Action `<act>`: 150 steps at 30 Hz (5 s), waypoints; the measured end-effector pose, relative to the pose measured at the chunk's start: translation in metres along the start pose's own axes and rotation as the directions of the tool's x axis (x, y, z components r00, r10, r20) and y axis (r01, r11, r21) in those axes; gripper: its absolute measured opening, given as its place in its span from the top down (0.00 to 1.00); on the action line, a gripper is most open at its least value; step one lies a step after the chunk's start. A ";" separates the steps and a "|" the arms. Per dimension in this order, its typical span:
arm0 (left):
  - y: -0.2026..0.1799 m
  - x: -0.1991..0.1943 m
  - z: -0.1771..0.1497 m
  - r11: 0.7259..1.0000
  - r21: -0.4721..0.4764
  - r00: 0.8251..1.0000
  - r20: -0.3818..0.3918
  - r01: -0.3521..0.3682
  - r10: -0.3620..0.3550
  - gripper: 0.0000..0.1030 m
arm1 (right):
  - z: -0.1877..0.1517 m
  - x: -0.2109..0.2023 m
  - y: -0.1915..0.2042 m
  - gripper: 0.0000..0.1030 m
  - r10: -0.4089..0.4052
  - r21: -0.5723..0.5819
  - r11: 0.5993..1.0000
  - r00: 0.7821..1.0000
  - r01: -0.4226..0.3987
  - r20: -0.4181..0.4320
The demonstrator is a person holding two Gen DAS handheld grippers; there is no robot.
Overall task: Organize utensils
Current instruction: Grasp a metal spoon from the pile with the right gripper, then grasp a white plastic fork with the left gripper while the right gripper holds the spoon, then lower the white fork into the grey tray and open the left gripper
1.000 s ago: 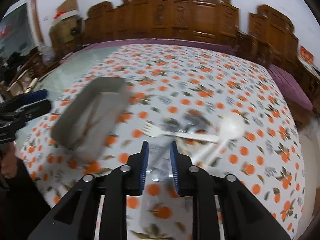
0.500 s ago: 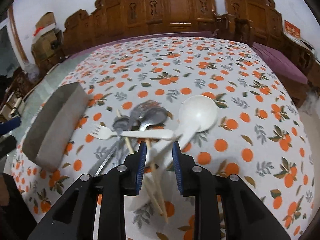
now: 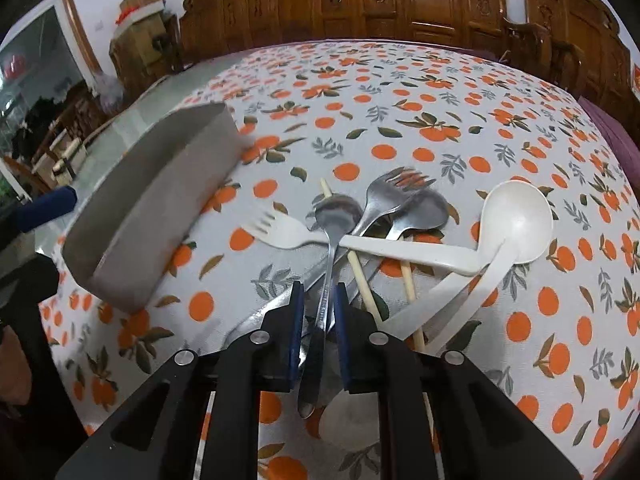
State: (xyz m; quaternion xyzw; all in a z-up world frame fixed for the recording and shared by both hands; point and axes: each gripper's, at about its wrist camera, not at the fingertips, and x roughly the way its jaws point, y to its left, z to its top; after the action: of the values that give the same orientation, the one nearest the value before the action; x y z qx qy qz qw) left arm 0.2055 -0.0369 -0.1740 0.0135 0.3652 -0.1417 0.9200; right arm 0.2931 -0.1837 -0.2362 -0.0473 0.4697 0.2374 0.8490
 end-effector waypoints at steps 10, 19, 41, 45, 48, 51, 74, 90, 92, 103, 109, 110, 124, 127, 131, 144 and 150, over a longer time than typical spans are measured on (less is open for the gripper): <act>-0.008 0.001 -0.004 1.000 0.021 1.000 -0.003 -0.018 0.018 0.25 | 0.007 0.015 0.008 0.95 -0.032 -0.064 0.997 0.999 0.029 -0.033; -0.014 0.007 0.002 0.999 0.041 0.999 -0.029 -0.029 0.030 0.25 | 0.017 -0.031 -0.011 0.95 0.010 -0.013 1.000 0.996 -0.009 0.093; -0.046 0.131 0.041 0.966 0.258 0.935 -0.347 0.017 0.076 0.61 | 0.016 -0.066 -0.083 0.95 0.009 0.130 0.991 0.985 -0.031 0.171; -0.046 0.147 0.041 0.954 0.299 0.913 -0.381 -0.031 0.149 0.75 | 0.018 -0.067 -0.081 0.95 0.025 0.129 0.990 0.985 -0.047 0.170; -0.043 0.153 0.044 0.957 0.289 0.912 -0.387 -0.020 0.136 0.76 | 0.018 -0.067 -0.082 0.95 0.031 0.133 0.990 0.985 -0.054 0.171; -0.042 0.158 0.048 0.959 0.284 0.910 -0.394 -0.015 0.131 0.76 | 0.018 -0.067 -0.081 0.95 0.033 0.134 0.989 0.985 -0.056 0.171; -0.021 0.162 0.073 0.991 -0.076 0.930 -0.359 -0.109 0.075 0.63 | 0.019 -0.066 -0.083 0.95 0.027 0.140 0.989 0.986 -0.050 0.167; -0.027 0.169 0.055 0.978 -0.096 0.904 -0.406 -0.188 0.134 0.63 | 0.020 -0.070 -0.085 0.95 0.023 0.152 0.987 0.983 -0.051 0.181; -0.027 0.169 0.052 0.982 -0.061 0.903 -0.407 -0.181 0.142 0.63 | 0.021 -0.070 -0.085 0.95 0.023 0.149 0.988 0.983 -0.051 0.181; -0.028 0.163 0.051 0.990 0.007 0.909 -0.395 -0.138 0.130 0.95 | 0.022 -0.070 -0.084 0.95 0.024 0.142 0.989 0.984 -0.050 0.179; -0.024 0.154 0.048 0.992 0.007 0.917 -0.380 -0.125 0.118 0.95 | 0.021 -0.067 -0.079 0.95 0.026 0.129 0.990 0.985 -0.049 0.173; -0.022 0.152 0.048 0.992 -0.001 0.918 -0.378 -0.128 0.118 0.95 | 0.021 -0.066 -0.078 0.95 0.025 0.127 0.991 0.985 -0.047 0.170; -0.028 0.097 0.057 0.997 0.020 0.964 -0.255 -0.076 0.079 0.95 | 0.023 -0.069 -0.062 0.95 0.043 0.093 0.994 0.984 -0.060 0.173; -0.024 0.077 0.062 0.998 0.006 0.975 -0.213 -0.065 0.065 0.95 | 0.025 -0.072 -0.053 0.95 0.053 0.076 0.995 0.982 -0.067 0.181; -0.019 0.047 0.067 0.998 -0.017 0.986 -0.158 -0.054 0.051 0.95 | 0.027 -0.077 -0.038 0.95 0.068 0.048 0.996 0.979 -0.079 0.194; 0.033 0.012 0.067 0.991 -0.046 0.986 -0.115 -0.125 0.119 0.95 | 0.026 -0.080 0.011 0.95 0.115 -0.032 0.993 0.974 -0.111 0.196; 0.067 0.020 0.054 0.985 -0.061 0.979 -0.138 -0.160 0.150 0.95 | 0.024 -0.079 0.031 0.95 0.129 -0.060 0.991 0.971 -0.120 0.199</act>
State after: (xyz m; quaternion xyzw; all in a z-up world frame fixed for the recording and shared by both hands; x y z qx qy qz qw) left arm 0.2739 0.0149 -0.1530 0.0182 0.4284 -0.0552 0.9017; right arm 0.2627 -0.1775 -0.1538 -0.0137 0.3772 0.3049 0.8744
